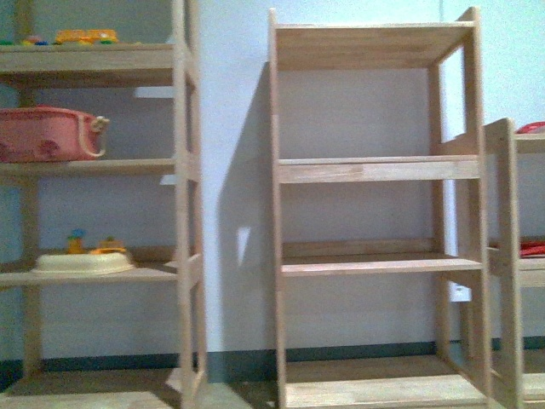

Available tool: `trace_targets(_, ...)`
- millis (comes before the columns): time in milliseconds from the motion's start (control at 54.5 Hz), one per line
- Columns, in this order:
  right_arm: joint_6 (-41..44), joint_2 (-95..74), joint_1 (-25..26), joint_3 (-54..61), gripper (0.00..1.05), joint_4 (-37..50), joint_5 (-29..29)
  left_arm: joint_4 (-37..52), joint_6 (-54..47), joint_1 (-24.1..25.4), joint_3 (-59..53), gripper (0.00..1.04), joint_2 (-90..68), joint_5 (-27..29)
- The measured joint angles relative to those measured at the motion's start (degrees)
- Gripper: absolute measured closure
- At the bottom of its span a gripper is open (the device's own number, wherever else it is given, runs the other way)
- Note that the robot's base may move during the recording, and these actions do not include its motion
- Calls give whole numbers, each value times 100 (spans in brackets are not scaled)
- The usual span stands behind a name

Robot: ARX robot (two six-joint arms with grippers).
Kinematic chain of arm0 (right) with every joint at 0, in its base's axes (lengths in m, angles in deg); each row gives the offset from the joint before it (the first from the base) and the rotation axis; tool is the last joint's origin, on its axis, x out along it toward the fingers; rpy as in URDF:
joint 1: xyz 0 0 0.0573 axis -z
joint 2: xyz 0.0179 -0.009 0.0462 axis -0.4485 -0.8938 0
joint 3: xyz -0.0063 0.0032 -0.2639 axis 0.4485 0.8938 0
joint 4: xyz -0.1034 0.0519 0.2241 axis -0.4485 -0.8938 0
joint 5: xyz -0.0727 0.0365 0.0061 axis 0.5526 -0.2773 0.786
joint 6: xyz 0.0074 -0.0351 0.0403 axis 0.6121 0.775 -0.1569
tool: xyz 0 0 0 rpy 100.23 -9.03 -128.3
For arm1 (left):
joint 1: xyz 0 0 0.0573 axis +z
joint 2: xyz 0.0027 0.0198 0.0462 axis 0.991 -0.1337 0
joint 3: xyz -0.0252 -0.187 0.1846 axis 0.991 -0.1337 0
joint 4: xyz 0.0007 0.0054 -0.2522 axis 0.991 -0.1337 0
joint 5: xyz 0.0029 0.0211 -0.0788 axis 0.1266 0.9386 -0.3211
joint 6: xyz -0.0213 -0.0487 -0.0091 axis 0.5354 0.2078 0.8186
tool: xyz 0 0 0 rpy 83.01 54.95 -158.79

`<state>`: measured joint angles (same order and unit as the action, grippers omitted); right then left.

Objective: Put away toys

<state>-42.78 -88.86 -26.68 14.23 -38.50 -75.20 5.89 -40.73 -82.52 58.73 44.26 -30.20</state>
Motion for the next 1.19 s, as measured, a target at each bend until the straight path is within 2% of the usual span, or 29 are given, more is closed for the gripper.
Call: trace_targets(1192,2,2,0,0,98,0,-11,0,0,0,0,6,4,2)
